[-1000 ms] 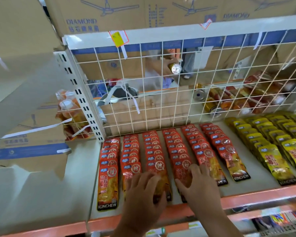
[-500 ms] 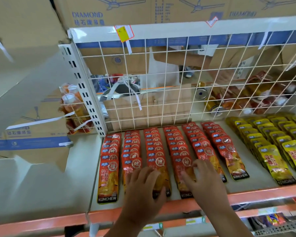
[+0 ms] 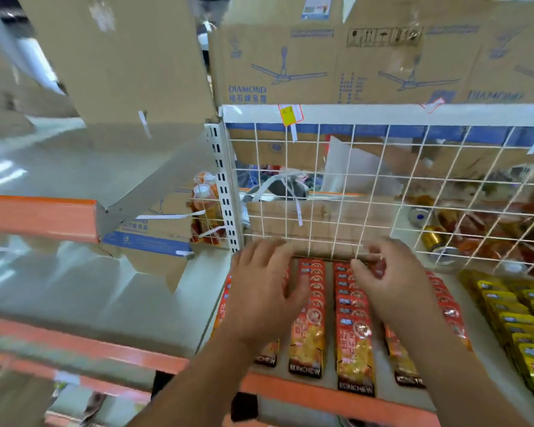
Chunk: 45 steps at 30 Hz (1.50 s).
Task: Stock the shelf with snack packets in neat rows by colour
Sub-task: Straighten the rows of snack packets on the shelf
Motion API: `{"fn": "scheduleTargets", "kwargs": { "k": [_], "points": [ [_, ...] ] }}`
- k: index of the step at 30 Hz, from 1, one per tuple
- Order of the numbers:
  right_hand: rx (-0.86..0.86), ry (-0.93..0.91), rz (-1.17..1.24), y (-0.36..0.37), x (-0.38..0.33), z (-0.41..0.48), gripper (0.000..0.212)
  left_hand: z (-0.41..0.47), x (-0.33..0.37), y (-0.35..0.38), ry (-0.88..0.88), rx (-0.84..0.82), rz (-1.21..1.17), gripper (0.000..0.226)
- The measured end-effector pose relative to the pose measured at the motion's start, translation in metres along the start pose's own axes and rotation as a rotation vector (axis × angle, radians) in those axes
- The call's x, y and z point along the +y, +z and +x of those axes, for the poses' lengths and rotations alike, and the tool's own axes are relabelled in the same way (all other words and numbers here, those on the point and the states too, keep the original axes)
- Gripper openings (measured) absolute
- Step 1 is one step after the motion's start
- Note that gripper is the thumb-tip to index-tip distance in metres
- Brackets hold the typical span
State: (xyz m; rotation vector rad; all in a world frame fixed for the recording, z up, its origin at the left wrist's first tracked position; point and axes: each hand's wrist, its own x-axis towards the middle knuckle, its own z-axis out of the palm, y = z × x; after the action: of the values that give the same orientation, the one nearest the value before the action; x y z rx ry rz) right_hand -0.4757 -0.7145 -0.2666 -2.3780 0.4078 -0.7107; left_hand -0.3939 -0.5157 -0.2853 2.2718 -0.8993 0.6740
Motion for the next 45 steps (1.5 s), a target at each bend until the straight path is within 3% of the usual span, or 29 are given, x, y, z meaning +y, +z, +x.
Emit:
{"fn": "scheduleTargets", "kwargs": {
  "k": [5, 9, 14, 19, 25, 30, 37, 45],
  "points": [
    [0.027, -0.161, 0.12, -0.036, -0.062, 0.053, 0.022, 0.067, 0.025, -0.085, 0.067, 0.236, 0.029, 0.043],
    [0.048, -0.34, 0.173, -0.051, -0.13, 0.083, 0.023, 0.099, 0.03, -0.161, 0.043, 0.316, 0.081, 0.041],
    [-0.036, -0.561, 0.213, -0.045, -0.218, 0.097, 0.014, 0.11, -0.014, -0.251, -0.101, 0.217, 0.118, 0.038],
    [-0.193, -0.723, 0.104, -0.002, -0.313, 0.113, 0.022, 0.097, -0.093, -0.345, -0.278, 0.121, 0.198, 0.032],
    [-0.32, -0.779, -0.096, 0.051, -0.447, 0.112, 0.021, 0.062, -0.2, -0.466, -0.451, 0.005, 0.306, 0.025],
    [-0.391, -0.793, -0.227, 0.107, -0.549, 0.099, 0.018, 0.026, -0.275, -0.551, -0.52, 0.005, 0.355, 0.023],
    [-0.542, -0.796, -0.313, 0.193, -0.63, 0.086, 0.015, 0.006, -0.359, -0.606, -0.618, -0.003, 0.387, 0.026],
    [-0.582, -0.85, -0.409, 0.253, -0.676, 0.117, 0.015, 0.033, -0.436, -0.6, -0.63, -0.099, 0.347, 0.037]
  ]
}}
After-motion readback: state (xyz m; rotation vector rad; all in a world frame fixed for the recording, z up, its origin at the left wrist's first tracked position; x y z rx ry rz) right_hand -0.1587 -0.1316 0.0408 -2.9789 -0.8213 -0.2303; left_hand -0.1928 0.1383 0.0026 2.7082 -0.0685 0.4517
